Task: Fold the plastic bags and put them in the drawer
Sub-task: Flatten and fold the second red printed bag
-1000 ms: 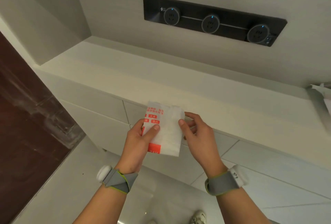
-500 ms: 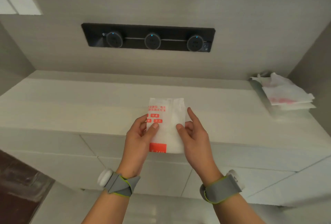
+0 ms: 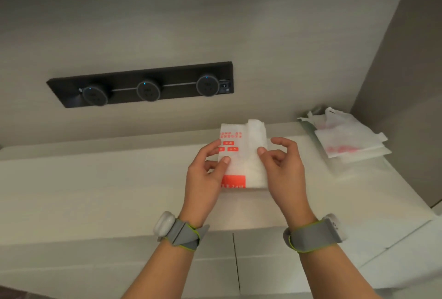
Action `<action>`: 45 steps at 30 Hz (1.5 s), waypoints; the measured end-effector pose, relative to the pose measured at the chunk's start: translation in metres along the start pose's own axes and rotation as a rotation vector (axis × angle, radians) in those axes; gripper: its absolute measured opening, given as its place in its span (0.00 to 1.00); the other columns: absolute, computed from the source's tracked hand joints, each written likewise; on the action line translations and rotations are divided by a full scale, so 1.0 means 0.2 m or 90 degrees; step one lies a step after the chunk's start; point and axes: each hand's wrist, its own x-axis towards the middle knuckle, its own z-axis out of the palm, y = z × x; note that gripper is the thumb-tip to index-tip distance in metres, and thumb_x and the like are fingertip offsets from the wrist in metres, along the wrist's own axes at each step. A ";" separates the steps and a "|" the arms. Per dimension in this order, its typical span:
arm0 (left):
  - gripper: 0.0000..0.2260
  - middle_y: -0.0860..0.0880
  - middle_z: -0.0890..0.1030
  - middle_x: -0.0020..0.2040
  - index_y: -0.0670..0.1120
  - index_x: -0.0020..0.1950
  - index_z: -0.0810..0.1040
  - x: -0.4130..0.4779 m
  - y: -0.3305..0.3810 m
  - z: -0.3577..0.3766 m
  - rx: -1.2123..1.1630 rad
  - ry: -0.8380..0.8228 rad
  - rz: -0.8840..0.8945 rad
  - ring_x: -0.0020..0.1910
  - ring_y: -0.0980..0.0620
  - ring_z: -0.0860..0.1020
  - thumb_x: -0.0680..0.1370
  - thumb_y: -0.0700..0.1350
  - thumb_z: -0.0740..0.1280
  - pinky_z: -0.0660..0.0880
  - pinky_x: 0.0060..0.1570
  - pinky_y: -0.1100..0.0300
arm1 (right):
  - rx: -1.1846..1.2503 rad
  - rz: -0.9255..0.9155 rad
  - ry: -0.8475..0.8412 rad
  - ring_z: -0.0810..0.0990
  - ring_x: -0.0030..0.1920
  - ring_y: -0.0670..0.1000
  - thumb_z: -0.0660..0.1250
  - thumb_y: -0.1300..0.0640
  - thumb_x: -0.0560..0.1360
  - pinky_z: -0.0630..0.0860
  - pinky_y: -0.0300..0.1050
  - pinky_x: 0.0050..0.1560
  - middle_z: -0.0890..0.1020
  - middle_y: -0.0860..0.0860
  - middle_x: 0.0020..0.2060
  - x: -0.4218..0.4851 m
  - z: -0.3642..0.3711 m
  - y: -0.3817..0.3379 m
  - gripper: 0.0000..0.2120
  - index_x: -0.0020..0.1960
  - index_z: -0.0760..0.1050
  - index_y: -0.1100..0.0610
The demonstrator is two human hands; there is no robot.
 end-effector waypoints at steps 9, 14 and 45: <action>0.15 0.54 0.82 0.60 0.51 0.66 0.78 0.21 -0.02 0.59 0.026 -0.042 0.000 0.49 0.48 0.83 0.80 0.41 0.68 0.83 0.45 0.54 | -0.033 0.006 0.040 0.81 0.46 0.49 0.68 0.55 0.78 0.79 0.48 0.51 0.82 0.49 0.48 0.39 -0.41 0.04 0.09 0.57 0.76 0.51; 0.15 0.48 0.83 0.57 0.54 0.65 0.77 0.25 -0.04 0.87 0.045 -0.077 0.004 0.50 0.49 0.83 0.79 0.42 0.69 0.80 0.43 0.62 | -0.123 -0.038 0.091 0.81 0.44 0.45 0.68 0.59 0.77 0.78 0.37 0.45 0.81 0.43 0.46 0.54 -0.62 0.06 0.13 0.61 0.77 0.52; 0.13 0.53 0.76 0.64 0.50 0.65 0.79 0.29 -0.17 1.20 0.214 -0.155 0.154 0.60 0.56 0.77 0.80 0.45 0.68 0.74 0.54 0.68 | -0.521 -0.259 0.211 0.74 0.59 0.60 0.63 0.52 0.79 0.70 0.55 0.58 0.77 0.56 0.60 0.66 -0.86 0.20 0.15 0.60 0.80 0.58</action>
